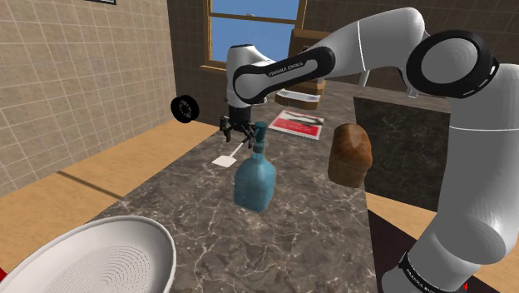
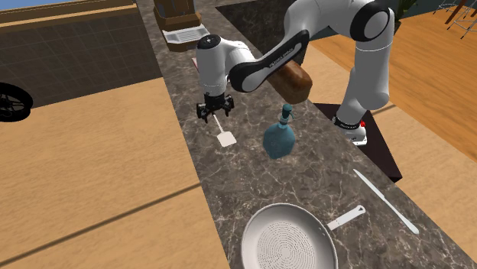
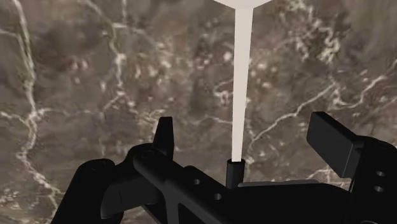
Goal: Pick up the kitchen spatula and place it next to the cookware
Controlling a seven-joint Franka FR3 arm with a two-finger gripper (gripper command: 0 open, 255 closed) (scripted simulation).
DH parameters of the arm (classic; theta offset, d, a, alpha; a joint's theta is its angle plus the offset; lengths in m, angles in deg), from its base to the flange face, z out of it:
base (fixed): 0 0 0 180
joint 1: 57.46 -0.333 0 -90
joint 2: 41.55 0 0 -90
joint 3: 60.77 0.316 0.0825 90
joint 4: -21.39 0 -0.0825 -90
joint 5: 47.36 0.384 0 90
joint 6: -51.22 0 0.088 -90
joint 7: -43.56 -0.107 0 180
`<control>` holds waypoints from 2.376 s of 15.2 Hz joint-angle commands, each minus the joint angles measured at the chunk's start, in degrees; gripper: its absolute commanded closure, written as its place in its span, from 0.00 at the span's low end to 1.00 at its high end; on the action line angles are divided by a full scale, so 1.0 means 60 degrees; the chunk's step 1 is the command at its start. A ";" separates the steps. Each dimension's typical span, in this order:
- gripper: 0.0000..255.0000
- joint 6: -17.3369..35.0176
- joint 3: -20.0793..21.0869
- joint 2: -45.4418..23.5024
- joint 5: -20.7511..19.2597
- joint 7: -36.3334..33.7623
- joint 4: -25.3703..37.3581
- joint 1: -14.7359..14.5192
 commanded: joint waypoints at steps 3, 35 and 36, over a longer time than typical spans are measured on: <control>0.00 0.0043 -0.0004 -0.0028 -0.0014 -0.0014 -0.0012 -0.0007; 1.00 -0.2196 0.0121 0.0389 0.0268 0.0299 0.1861 -0.0063; 1.00 -0.2324 0.0126 0.0389 0.0272 0.0311 0.1990 -0.0073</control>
